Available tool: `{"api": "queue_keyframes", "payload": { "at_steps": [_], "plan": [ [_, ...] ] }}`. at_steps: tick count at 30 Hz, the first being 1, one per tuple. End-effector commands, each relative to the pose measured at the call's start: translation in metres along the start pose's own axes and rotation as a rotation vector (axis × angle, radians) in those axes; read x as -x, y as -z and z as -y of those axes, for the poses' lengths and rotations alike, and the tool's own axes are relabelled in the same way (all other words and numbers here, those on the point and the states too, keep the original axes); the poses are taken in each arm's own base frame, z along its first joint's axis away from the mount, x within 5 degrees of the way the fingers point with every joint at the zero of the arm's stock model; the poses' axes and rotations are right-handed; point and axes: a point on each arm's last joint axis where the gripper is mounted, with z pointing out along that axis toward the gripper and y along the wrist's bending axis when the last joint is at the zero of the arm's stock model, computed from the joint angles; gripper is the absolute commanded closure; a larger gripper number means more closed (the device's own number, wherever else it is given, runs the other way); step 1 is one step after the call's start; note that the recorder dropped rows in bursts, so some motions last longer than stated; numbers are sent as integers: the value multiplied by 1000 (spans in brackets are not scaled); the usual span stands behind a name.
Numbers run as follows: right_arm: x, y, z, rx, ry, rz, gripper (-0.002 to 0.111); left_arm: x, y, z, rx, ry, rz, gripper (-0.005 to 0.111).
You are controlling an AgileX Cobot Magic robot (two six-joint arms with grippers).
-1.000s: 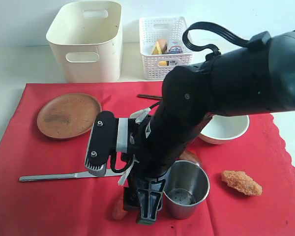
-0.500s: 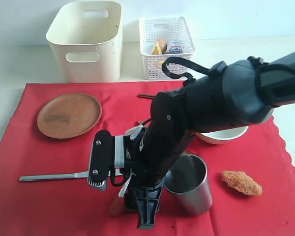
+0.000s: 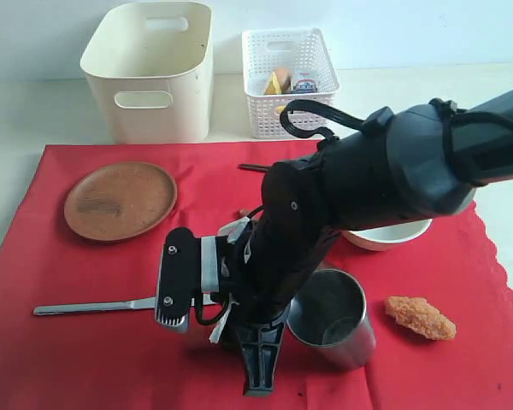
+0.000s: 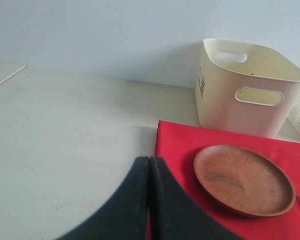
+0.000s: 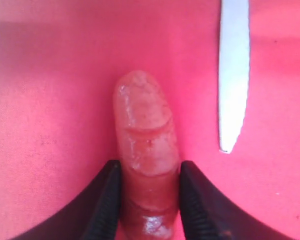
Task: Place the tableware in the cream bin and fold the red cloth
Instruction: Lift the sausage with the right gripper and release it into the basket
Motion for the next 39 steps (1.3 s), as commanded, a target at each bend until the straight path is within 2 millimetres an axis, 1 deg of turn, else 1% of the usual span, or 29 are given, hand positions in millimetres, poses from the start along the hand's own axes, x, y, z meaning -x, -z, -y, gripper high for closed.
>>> {"api": "queue_keyframes", "payload": {
  "at_steps": [1,7,14,19,21,26,32,35,39],
  "plan": [
    [6,17,2,-47,1,44,93,1,0,0,0,7,10,105],
    [13,43,1,-94,-3,104,108,1,0,0,0,7,10,105],
    [16,54,2,-127,-26,142,108,1,0,0,0,7,10,105],
    [16,62,13,-206,-116,200,108,1,0,0,0,7,10,105],
    [12,68,22,-240,-177,226,108,1,0,0,0,7,10,105],
    [4,83,52,-323,-325,292,108,1,0,0,0,7,10,105],
    [-1,106,86,-483,-468,435,108,1,0,0,0,7,10,105],
    [-9,109,103,-570,-535,498,108,1,0,0,0,7,10,105],
    [-22,106,123,-664,-587,537,108,1,0,0,0,7,10,105]
  ]
}}
